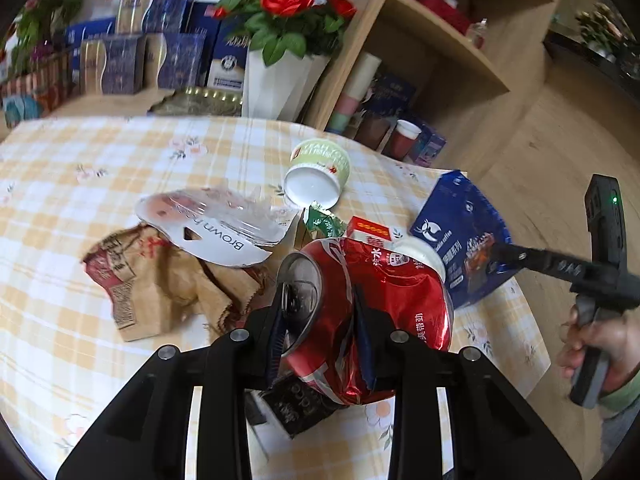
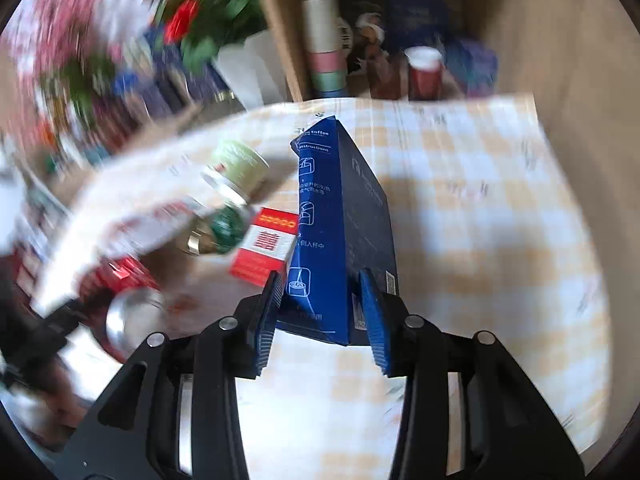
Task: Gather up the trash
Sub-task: 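Grasp the red soda can with the left gripper while the right gripper lifts the coffee box, then carry the soda can and coffee box to the brown bin and release the box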
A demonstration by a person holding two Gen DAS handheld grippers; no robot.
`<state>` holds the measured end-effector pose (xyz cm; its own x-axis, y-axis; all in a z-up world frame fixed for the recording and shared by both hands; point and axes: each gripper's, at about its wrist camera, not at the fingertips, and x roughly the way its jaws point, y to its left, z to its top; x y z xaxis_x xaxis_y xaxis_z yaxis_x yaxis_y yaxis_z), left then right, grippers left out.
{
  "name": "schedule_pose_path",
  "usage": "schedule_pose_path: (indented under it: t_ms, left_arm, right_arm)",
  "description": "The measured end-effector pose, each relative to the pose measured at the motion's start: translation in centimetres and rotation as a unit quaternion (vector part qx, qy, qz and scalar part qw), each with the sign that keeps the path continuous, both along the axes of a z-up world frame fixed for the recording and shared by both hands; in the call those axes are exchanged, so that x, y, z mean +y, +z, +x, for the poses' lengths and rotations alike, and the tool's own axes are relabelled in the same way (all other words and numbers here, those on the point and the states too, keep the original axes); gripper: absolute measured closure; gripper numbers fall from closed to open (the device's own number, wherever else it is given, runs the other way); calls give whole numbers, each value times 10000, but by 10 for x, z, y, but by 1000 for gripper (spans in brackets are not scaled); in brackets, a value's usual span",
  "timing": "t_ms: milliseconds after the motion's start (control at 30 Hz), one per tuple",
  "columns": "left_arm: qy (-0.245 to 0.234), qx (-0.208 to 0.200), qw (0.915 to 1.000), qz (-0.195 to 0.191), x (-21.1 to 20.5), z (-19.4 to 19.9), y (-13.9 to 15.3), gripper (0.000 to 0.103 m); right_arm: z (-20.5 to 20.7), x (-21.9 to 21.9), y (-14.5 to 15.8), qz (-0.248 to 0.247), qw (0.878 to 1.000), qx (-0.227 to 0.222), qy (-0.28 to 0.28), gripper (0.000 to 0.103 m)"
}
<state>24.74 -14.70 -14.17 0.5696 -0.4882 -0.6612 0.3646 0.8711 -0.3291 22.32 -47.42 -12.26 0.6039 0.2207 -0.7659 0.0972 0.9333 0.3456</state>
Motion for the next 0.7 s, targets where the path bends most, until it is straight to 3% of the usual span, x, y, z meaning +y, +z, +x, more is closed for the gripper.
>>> schedule_pose_path:
  t_ms: [33, 133, 500, 567, 700]
  left_arm:
    - [-33, -27, 10000, -4, 2, -3, 2, 73]
    - [-88, -21, 9999, -57, 6, -11, 7, 73]
    - [-270, -137, 9995, -110, 1, -19, 15, 73]
    - [-319, -154, 9993, -105, -1, -20, 16, 73]
    - [-360, -211, 9991, -75, 2, -21, 19, 73]
  right_arm:
    - [-7, -9, -1, 399, 9991, 17, -112, 62]
    - [-17, -24, -5, 867, 9958, 154, -262, 62]
    - [28, -61, -10, 641, 9940, 677, -573, 60]
    - [36, -65, -12, 564, 9944, 680, -586, 69]
    - [38, -65, -12, 518, 9959, 511, -529, 72]
